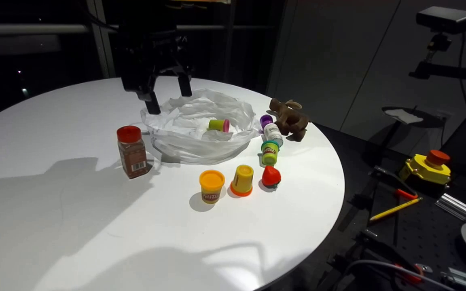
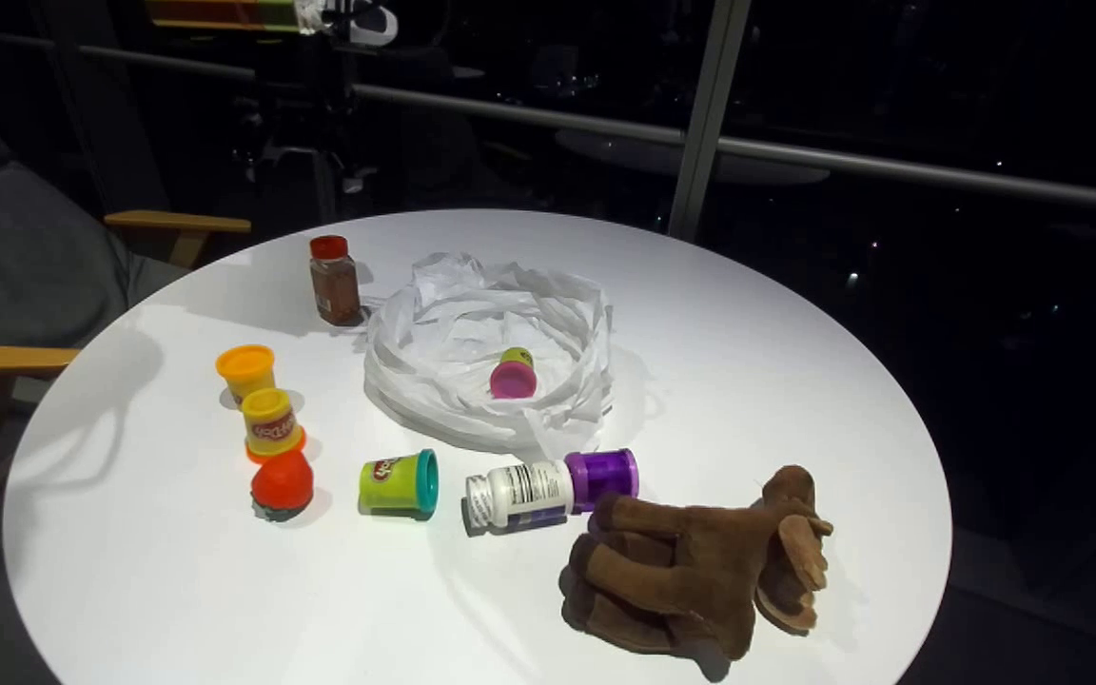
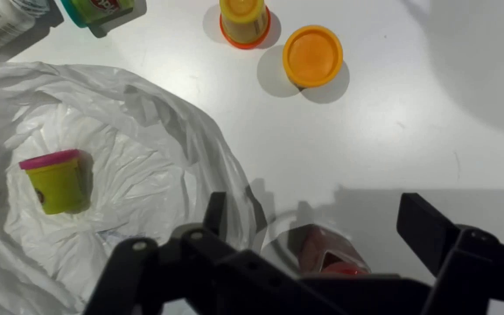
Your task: Put all the objects in the plastic bag
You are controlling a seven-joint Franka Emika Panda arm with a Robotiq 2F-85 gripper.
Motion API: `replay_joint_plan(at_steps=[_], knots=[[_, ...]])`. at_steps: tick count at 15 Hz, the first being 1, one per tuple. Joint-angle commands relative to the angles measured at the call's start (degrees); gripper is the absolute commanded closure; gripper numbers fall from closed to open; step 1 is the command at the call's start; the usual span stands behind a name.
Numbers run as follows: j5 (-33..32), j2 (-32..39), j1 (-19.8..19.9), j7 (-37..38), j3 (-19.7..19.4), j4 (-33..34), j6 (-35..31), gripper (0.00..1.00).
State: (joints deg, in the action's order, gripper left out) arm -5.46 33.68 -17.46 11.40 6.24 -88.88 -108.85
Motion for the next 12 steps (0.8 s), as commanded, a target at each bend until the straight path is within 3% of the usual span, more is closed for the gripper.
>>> replay_joint_plan(at_steps=[1, 7, 12], knots=[[-1.1, -1.7, 0.4, -6.2, 1.7, -7.7, -3.5, 0.00], [-0.8, -3.5, 1.4, -13.3, 3.1, -19.0, -14.4, 0.00], [-2.6, -3.3, 0.8, -13.7, 2.5, -23.8, -20.1, 0.00]])
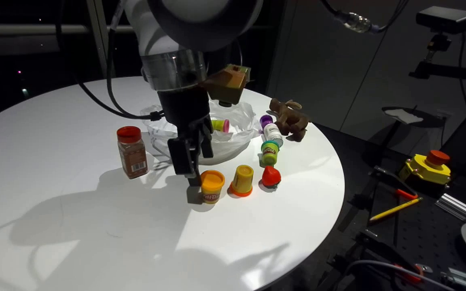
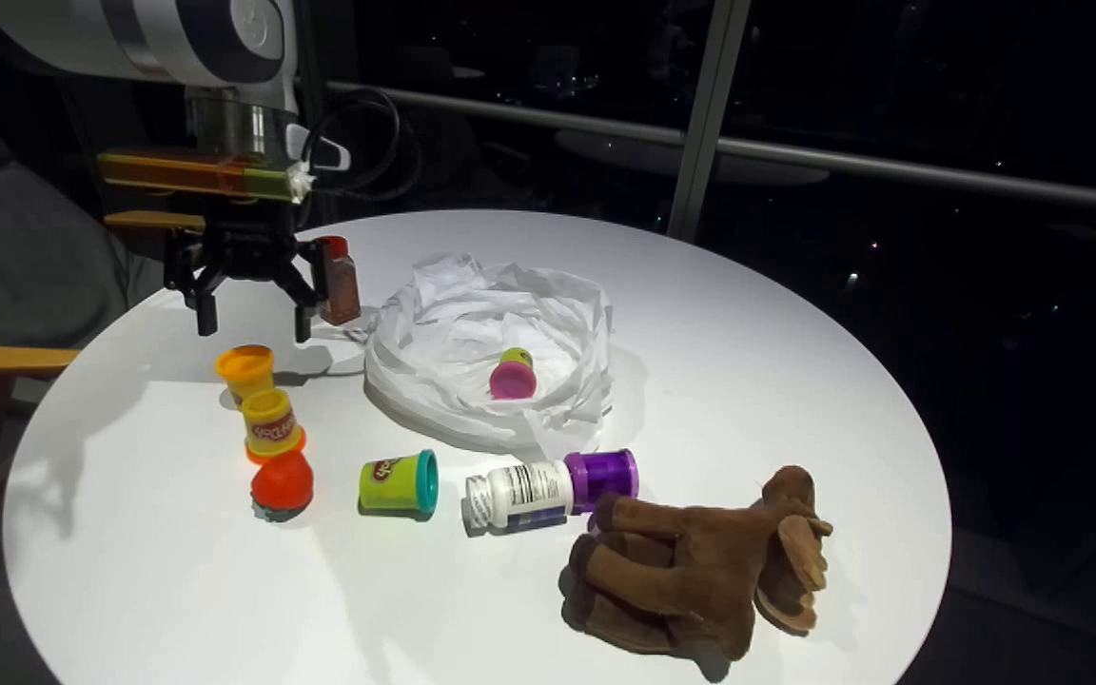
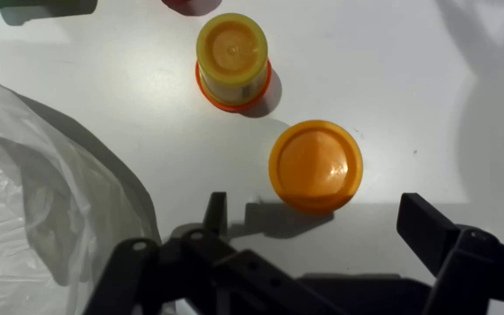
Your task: Put all the objects in the plastic bag
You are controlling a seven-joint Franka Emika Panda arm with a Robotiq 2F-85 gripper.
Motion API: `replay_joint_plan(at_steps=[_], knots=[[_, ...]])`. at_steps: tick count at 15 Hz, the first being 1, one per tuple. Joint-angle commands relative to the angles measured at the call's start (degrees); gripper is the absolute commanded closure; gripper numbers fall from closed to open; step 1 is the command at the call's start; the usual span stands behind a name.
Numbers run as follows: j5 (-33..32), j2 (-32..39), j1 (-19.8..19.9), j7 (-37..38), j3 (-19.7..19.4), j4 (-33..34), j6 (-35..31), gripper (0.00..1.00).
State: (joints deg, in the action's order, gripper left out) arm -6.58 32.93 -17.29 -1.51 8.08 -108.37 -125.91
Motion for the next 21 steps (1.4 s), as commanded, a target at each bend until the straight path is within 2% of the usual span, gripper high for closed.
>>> replay_joint_plan(at_steps=[1, 5, 6, 7, 13, 17, 21], knots=[[-1.4, -2.7, 0.8, -1.3, 0.9, -5.0, -3.2, 0.00], [-1.4, -2.8, 1.1, -2.4, 1.4, -7.1, -4.4, 0.00], [-1.4, -2.8, 1.1, -2.4, 1.4, -7.3, -4.7, 0.25], [-1.4, -2.9, 1.1, -2.4, 1.4, -7.7, -5.2, 0.26], [-2.5, -4.4, 0.9, -0.8, 0.4, -8.7, -6.2, 0.77], [-4.3, -11.4, 2.4, 2.8, -2.9, -8.4, -4.2, 0.77], [-4.6, -13.1, 6.3, 3.9, -6.0, -2.0, -1.6, 0.77]])
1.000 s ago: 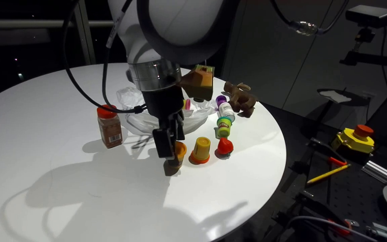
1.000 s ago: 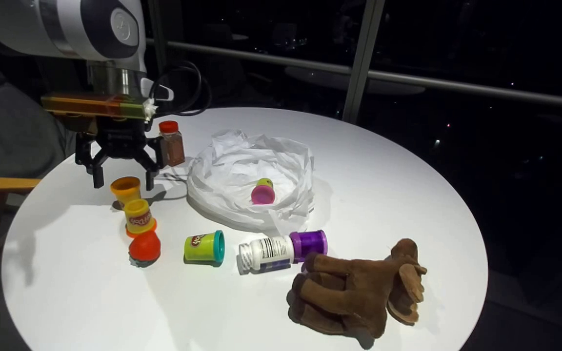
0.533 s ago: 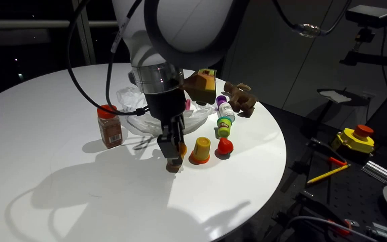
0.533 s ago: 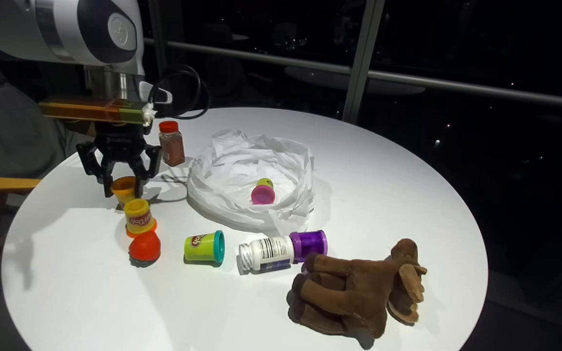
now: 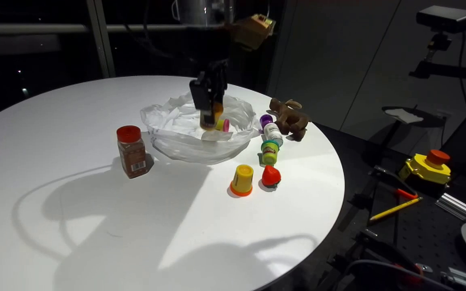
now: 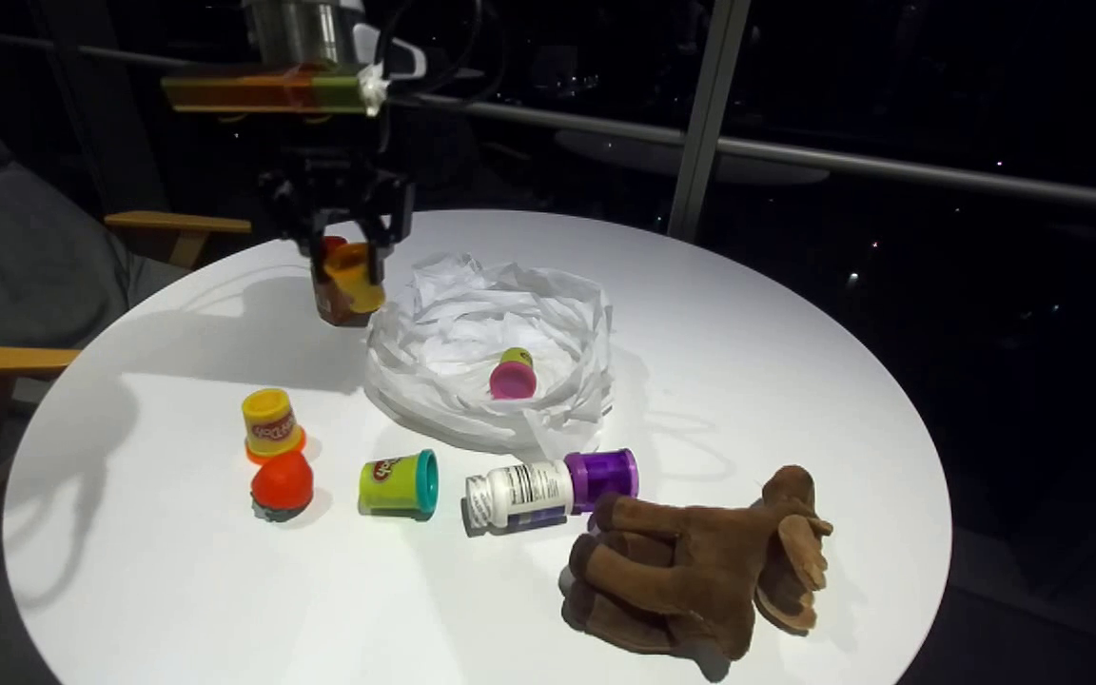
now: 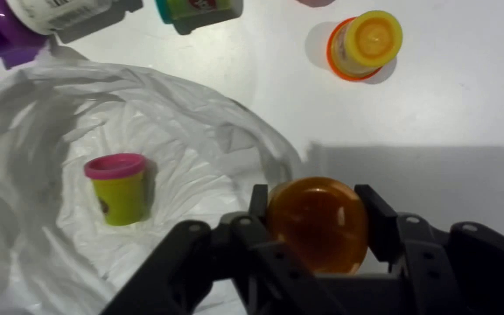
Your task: Put all the objects in the plastic bag
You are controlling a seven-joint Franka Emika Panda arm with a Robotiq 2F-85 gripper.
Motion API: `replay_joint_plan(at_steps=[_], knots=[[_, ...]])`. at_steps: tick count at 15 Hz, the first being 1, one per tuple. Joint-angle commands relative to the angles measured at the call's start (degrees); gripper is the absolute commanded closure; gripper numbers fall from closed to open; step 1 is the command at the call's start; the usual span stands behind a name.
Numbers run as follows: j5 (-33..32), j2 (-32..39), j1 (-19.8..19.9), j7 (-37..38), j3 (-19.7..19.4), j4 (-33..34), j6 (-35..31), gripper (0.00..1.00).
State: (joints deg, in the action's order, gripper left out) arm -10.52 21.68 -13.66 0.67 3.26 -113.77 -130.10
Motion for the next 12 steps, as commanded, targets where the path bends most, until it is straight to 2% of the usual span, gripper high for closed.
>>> replay_joint_plan(at_steps=[1, 5, 12], knots=[[-0.6, -0.8, 3.6, 1.9, -1.8, 5.5, 3.4, 0.77], [0.2, 7.0, 6.2, 3.9, -3.0, 13.3, 4.2, 0.77], [3.6, 22.3, 6.2, 9.8, -3.5, 27.5, 6.6, 0.77]])
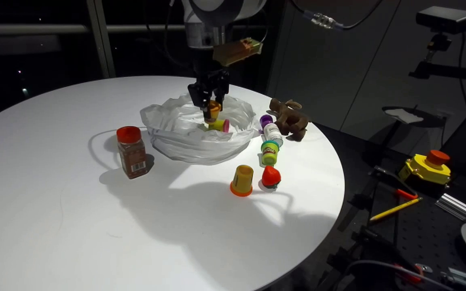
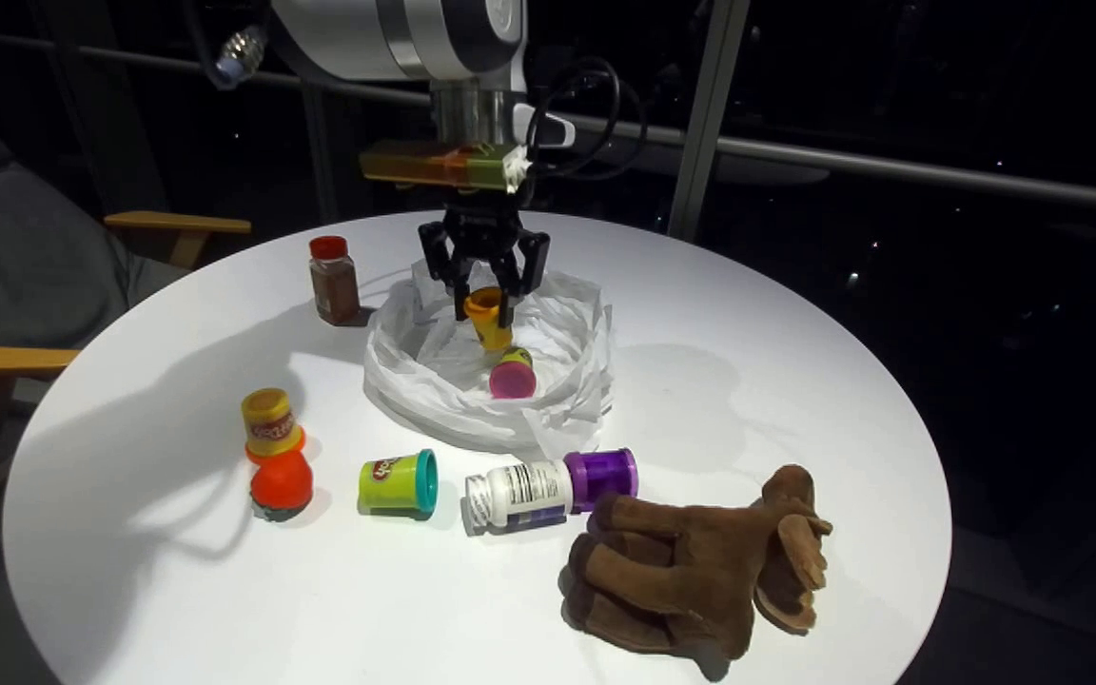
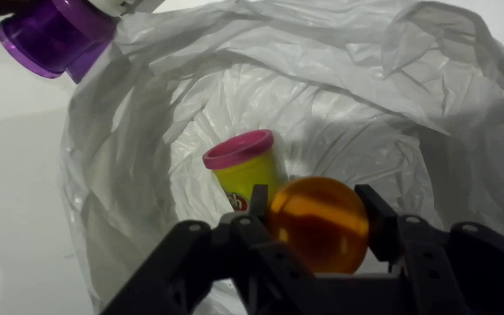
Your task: Put all the objects in the plastic bag
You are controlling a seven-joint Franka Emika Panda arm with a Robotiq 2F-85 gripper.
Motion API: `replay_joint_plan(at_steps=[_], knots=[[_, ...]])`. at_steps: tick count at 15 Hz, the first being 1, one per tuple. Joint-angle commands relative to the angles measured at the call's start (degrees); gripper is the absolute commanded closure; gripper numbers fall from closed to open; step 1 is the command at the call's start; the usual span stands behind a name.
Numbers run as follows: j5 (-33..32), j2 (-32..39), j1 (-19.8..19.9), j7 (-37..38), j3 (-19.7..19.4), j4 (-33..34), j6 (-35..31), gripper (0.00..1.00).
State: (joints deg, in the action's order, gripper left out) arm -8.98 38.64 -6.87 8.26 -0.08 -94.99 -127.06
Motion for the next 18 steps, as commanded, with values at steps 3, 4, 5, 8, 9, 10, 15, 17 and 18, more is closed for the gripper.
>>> replay_joint_plan(at_steps=[3, 4, 5, 8, 9, 10, 15, 17, 18], knots=[[2.9, 9.0, -1.0, 3.8, -0.6, 14.3, 5.0, 0.77], [2.9, 9.9, -1.1, 4.4, -0.8, 15.9, 5.8, 0.77], [3.0, 11.1, -1.2, 5.0, -0.9, 17.8, 6.4, 0.77], [2.7, 14.7, -1.3, 6.1, -1.2, 23.2, 9.8, 0.77], [2.4, 15.5, -1.3, 5.9, -1.4, 24.5, 11.4, 0.27], [2.1, 15.9, -1.5, 6.0, -1.6, 25.5, 12.6, 0.26], [3.4, 10.2, -1.7, 7.8, -0.9, 23.4, 16.0, 0.00], [3.3, 5.7, -2.2, 8.9, -0.8, 19.4, 14.7, 0.00], [3.0, 2.9, -2.6, 9.0, -0.6, 16.5, 13.7, 0.00]])
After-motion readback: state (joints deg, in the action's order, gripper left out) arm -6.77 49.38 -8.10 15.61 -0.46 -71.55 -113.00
